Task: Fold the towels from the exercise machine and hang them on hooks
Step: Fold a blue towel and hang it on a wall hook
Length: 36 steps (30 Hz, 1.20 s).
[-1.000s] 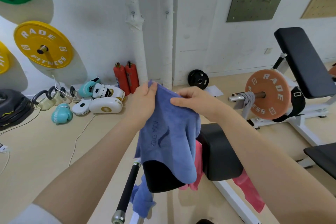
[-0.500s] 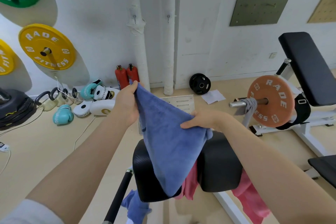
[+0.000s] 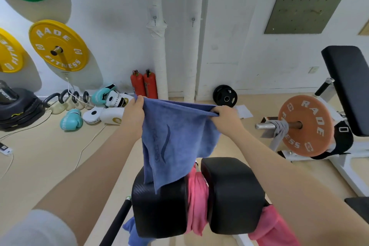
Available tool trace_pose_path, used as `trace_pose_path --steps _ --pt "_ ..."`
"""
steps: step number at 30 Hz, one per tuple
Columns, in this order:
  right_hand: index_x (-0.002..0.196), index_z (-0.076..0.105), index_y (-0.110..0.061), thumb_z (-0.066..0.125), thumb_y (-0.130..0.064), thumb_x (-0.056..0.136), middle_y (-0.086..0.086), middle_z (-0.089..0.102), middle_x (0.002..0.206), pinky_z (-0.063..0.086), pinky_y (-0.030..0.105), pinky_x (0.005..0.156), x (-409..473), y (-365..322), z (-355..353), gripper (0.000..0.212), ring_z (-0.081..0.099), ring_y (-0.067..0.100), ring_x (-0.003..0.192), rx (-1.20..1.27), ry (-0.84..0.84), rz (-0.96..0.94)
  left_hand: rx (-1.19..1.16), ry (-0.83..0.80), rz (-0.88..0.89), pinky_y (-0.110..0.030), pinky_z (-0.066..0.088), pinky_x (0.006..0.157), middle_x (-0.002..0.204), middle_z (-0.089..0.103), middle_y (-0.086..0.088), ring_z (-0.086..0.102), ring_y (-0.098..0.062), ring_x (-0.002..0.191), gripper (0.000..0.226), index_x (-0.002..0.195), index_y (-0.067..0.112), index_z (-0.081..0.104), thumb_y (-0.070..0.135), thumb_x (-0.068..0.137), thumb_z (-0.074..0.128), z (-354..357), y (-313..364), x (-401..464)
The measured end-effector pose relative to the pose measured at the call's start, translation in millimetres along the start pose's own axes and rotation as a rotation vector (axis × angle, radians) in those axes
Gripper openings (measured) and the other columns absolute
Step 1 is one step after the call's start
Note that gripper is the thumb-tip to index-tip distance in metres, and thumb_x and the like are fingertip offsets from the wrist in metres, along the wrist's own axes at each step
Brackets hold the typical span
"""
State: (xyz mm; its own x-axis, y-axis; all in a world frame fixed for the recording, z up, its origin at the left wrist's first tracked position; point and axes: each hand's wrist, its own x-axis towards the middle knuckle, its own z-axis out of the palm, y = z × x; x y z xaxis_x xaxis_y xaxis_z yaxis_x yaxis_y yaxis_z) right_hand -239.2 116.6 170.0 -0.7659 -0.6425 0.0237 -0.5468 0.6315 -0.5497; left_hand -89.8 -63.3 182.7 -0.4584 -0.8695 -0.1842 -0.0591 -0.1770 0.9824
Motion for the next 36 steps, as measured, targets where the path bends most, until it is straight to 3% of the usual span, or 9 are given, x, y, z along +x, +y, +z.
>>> trace_pose_path --steps 5,9,12,15,19,24,28,32,36 --pt "0.094 0.062 -0.005 0.043 -0.008 0.085 0.011 0.056 0.092 0.045 0.033 0.065 46 -8 12 0.021 0.056 0.029 0.081 0.008 0.059 -0.070 0.034 0.094 0.018 -0.035 0.039 0.100 0.120 0.053 0.000 0.048 -0.020 0.112 0.037 0.126 0.019 0.049 0.039 0.099 0.035 4 6 39" --pt "0.116 0.052 -0.006 0.042 -0.011 0.091 0.010 0.045 0.123 0.047 0.042 0.085 63 -19 16 0.028 0.054 0.030 0.096 0.023 0.141 -0.084 -0.082 0.048 0.089 -0.017 0.047 0.066 0.095 0.057 0.007 0.054 -0.011 0.092 0.023 0.098 0.024 0.055 0.034 0.100 0.035 1 16 56" --pt "0.100 0.061 -0.005 0.043 -0.006 0.090 0.016 0.054 0.099 0.040 0.029 0.063 56 -14 25 0.021 0.050 0.028 0.082 -0.084 0.008 -0.121 -0.164 -0.003 0.021 -0.015 0.049 0.060 0.096 0.059 0.003 0.057 -0.012 0.090 0.023 0.112 0.014 0.053 0.026 0.100 0.039 -20 -4 58" --pt "0.084 0.062 -0.002 0.043 -0.004 0.089 0.012 0.053 0.081 0.026 0.024 0.049 33 1 56 0.020 0.046 0.023 0.074 -0.179 -0.237 -0.090 0.054 -0.039 -0.094 -0.022 0.044 0.075 0.098 0.061 -0.005 0.055 -0.018 0.091 0.020 0.107 0.010 0.056 0.020 0.099 0.040 -44 -42 45" --pt "0.059 0.046 -0.016 0.047 -0.005 0.086 0.012 0.055 0.079 0.023 0.017 0.048 -5 27 113 0.029 0.050 0.023 0.076 -0.294 -0.494 -0.039 0.399 -0.175 -0.162 -0.023 0.026 0.059 0.068 0.043 -0.007 0.036 -0.018 0.066 0.032 0.065 0.013 0.048 0.014 0.096 0.042 -75 -98 19" --pt "0.060 0.051 -0.013 0.048 -0.008 0.085 0.001 0.046 0.063 0.027 0.020 0.049 -48 43 156 0.026 0.041 0.017 0.061 -0.280 -0.725 0.022 1.003 -0.339 -0.098 -0.033 0.022 0.055 0.060 0.036 -0.006 0.034 -0.024 0.066 0.034 0.057 0.011 0.033 0.008 0.090 0.036 -121 -160 5" --pt "0.055 0.043 -0.015 0.046 -0.006 0.087 0.003 0.040 0.059 0.026 0.022 0.049 -66 45 174 0.033 0.034 0.017 0.054 -0.227 -0.750 0.074 1.498 -0.652 -0.274 -0.028 0.033 0.063 0.072 0.047 -0.003 0.045 -0.024 0.076 0.030 0.062 0.014 0.041 0.025 0.090 0.037 -121 -177 -5" --pt "0.060 0.051 -0.011 0.048 -0.009 0.087 0.004 0.046 0.060 0.028 0.023 0.048 -82 54 178 0.027 0.039 0.018 0.054 -0.105 -0.628 0.043 1.602 -0.450 0.204 -0.033 0.036 0.069 0.090 0.053 -0.009 0.046 -0.027 0.082 0.025 0.087 0.009 0.052 0.029 0.090 0.039 -85 -176 -15" --pt "0.072 0.058 -0.005 0.051 -0.022 0.090 0.001 0.045 0.059 0.032 0.025 0.051 -89 54 175 0.026 0.040 0.014 0.053 -0.045 -0.601 0.041 1.343 -0.797 0.296 -0.034 0.040 0.066 0.084 0.051 0.000 0.052 -0.021 0.078 0.038 0.094 0.014 0.052 0.051 0.089 0.046 -31 -191 -35"
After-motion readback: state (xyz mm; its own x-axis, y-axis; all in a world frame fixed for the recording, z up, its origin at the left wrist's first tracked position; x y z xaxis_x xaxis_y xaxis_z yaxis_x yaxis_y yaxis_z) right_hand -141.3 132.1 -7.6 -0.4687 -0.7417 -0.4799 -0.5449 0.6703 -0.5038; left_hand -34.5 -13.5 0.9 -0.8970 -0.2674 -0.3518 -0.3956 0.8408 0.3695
